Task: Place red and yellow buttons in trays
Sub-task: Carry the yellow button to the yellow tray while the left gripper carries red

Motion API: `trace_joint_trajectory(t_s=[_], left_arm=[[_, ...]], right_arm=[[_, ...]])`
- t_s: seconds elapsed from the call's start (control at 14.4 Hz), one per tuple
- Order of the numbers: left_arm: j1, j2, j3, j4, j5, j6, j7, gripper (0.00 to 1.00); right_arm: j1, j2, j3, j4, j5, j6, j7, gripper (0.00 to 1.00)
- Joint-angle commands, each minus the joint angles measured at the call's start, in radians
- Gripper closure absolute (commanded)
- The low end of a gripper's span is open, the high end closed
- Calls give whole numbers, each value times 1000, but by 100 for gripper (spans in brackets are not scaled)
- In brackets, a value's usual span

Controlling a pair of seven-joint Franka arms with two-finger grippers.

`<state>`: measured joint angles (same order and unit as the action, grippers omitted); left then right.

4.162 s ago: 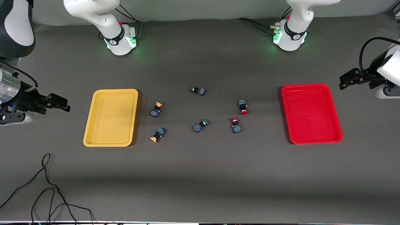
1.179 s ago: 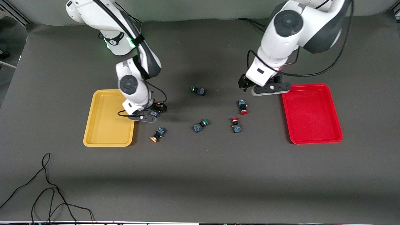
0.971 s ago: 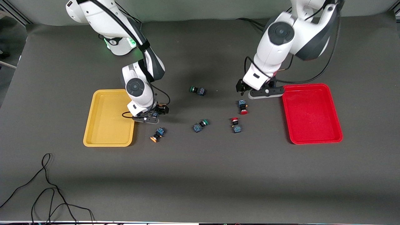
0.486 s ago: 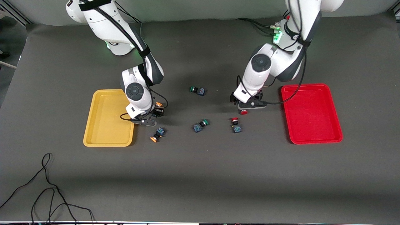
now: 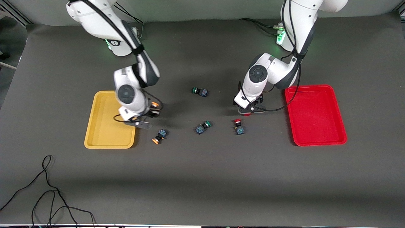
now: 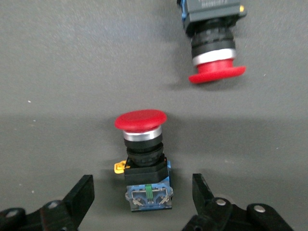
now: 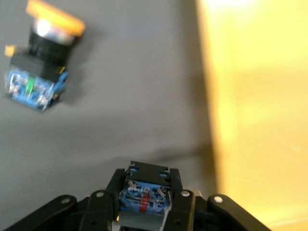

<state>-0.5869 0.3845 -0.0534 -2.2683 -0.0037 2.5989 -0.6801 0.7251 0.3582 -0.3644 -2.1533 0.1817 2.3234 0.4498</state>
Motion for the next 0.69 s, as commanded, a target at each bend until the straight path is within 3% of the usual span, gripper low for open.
trace_joint_trajectory(t_s=[0.0, 0.21, 0.42, 0.55, 0.62], left_arm=[[-21, 13, 14, 16, 11, -14, -2, 40], [-21, 13, 14, 19, -1, -22, -15, 69], [-11, 4, 14, 79, -4, -107, -13, 71], [1, -30, 20, 178, -9, -286, -3, 72], [28, -57, 17, 234, -12, -383, 7, 72]], right_arm=[[-26, -123, -141, -17, 16, -119, -188, 93], [-26, -114, -220, -43, 16, -113, -276, 92], [-26, -84, -240, -103, 16, -37, -301, 89], [-24, -58, -240, -151, 16, 39, -301, 88], [-24, -45, -240, -157, 15, 51, -302, 80]])
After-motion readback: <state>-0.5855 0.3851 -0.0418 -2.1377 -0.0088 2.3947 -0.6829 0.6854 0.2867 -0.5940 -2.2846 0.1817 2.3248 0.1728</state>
